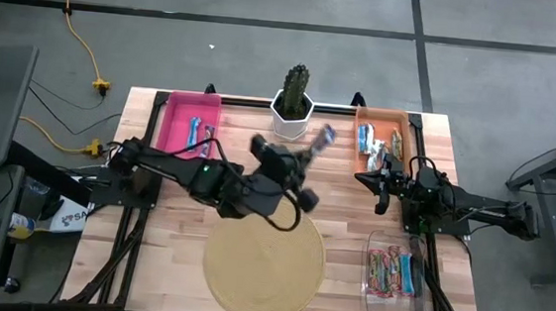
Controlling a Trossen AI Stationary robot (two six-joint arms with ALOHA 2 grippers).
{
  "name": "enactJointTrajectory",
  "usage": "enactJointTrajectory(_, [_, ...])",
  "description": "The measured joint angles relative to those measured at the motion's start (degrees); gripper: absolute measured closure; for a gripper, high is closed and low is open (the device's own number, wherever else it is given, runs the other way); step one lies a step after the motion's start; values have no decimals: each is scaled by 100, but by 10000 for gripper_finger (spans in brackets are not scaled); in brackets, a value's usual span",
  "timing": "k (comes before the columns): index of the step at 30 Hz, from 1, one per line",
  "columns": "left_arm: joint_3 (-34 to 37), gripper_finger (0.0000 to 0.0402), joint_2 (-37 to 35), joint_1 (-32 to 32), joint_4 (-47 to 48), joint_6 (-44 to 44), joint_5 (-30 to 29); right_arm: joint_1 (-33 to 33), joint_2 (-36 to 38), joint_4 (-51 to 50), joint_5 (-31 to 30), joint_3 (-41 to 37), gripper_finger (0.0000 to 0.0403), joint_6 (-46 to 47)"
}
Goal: Pick and place Granola Bars by type
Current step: Put the blue granola bar into the red bin
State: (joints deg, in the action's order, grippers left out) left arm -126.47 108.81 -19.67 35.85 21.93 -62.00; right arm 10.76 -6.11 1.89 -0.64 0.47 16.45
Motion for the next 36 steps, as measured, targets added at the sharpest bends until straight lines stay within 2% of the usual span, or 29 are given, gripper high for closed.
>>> enactJointTrajectory(7, [-3, 348, -231, 99, 608, -292, -2647, 0, 0, 0, -2, 0, 402, -2])
enactJointTrajectory(14, [-5, 348, -986, 419, 1763, -359, -2817, 1, 0, 1, -2, -1, 402, -1])
enactJointTrajectory(18, [-7, 348, -1425, 859, 2860, 75, -2817, 1, 1, 1, -1, -1, 402, 0])
enactJointTrajectory(21, [-7, 348, -1720, 1293, 4090, 966, -2691, 2, 2, 0, -2, -2, 402, 0])
enactJointTrajectory(24, [6, 348, -1949, 1837, 5468, 2362, -2161, 1, 2, 0, -2, -2, 402, -1])
enactJointTrajectory(25, [117, 348, -2021, 2079, 5374, 2543, -1919, 0, 2, 0, 0, -2, 402, 0])
enactJointTrajectory(27, [560, 348, -2333, 2545, 5249, 2330, -1272, 2, 9, 2, -4, 0, 402, 0])
enactJointTrajectory(30, [1278, 348, -2633, 3250, 5435, 2775, -821, 1, 8, 2, 0, -1, 402, -2])
enactJointTrajectory(33, [2457, 348, -3024, 3908, 5206, 3219, -360, 0, 9, 0, -2, 0, 402, 0])
enactJointTrajectory(36, [3726, 348, -3384, 4480, 5145, 4283, 18, 0, 7, 0, -2, -1, 402, 0])
